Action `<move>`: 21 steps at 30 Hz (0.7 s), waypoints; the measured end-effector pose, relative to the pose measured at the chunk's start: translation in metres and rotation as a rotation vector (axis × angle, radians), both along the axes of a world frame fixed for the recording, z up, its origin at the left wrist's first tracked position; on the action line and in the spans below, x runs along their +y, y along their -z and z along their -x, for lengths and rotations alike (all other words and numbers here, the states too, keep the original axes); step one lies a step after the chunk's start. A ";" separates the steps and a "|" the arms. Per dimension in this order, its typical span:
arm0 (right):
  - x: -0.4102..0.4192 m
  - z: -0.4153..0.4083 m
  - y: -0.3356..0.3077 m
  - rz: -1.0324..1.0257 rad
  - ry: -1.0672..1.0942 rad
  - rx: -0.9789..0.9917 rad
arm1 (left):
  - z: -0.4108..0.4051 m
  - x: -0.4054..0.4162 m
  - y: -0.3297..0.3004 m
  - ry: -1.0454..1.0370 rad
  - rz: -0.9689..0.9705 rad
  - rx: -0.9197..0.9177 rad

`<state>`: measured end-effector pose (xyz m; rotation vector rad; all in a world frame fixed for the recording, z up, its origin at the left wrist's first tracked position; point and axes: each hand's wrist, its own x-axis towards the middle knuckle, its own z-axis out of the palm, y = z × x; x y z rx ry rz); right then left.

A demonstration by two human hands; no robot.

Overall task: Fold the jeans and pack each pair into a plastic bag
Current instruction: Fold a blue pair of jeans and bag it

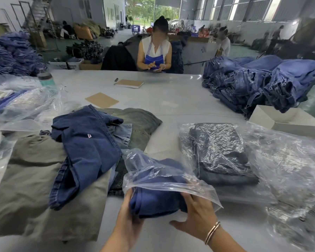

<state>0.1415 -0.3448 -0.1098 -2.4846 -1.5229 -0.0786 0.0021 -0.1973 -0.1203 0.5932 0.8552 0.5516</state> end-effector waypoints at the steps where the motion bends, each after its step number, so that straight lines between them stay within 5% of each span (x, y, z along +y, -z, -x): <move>1: 0.005 0.000 0.002 0.021 0.015 -0.004 | -0.003 0.002 -0.003 0.011 -0.012 -0.010; 5: 0.026 -0.008 -0.012 0.050 0.142 -0.058 | -0.010 0.019 -0.015 0.116 -0.192 0.101; 11: 0.050 -0.020 -0.031 0.078 0.215 -0.179 | 0.010 0.027 -0.030 0.551 -0.559 0.409; 17: 0.035 -0.051 -0.029 0.318 0.116 0.016 | 0.016 0.045 -0.065 0.287 -0.556 0.188; 21: 0.006 -0.076 -0.052 0.358 0.026 -0.051 | 0.013 0.046 -0.078 0.095 -0.535 0.096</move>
